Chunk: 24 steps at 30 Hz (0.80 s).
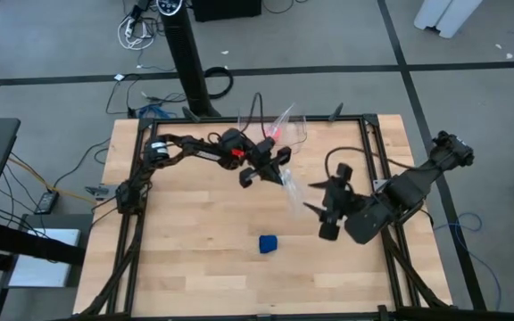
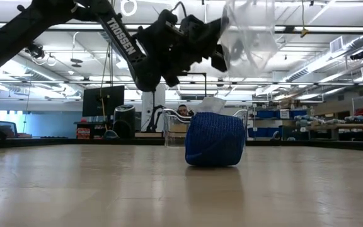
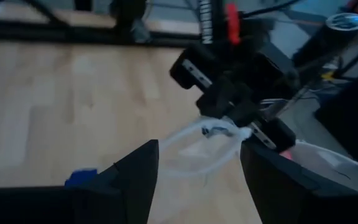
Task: Roll bandage
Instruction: Put the blue bandage into the transparent zip bag
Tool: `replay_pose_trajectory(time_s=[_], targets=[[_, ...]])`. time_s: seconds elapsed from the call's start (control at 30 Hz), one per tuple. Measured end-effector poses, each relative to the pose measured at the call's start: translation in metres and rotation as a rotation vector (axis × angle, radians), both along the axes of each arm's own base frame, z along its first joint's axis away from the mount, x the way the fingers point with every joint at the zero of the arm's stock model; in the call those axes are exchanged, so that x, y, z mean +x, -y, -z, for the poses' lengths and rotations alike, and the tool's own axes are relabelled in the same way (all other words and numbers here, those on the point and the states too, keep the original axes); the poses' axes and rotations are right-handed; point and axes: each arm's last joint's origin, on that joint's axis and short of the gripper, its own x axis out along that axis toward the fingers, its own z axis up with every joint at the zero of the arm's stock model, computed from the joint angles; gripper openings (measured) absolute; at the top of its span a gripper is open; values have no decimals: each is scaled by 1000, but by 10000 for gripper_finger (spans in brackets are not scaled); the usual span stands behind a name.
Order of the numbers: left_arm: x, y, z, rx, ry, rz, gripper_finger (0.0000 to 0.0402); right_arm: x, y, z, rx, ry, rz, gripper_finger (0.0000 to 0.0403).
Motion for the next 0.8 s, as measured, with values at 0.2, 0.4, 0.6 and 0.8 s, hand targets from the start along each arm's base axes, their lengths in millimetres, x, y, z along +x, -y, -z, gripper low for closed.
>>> replay_pose_trajectory(time_s=[0.2, 0.4, 0.6, 0.8], targets=[[-11, -11, -28, 52, 106, -50, 1, -2, 4, 3, 10, 74, 103, 227], [-22, -20, -51, 125, 229, -126, 1, -6, -5, 18, 13, 163, 183, 227], [-34, -44, -67, 167, 255, -226, 1, -3, -13, 37, -18, 263, 232, 227], [-42, -60, -79, 203, 193, -340, 1, 1, -14, 53, -65, 304, 278, 226]])
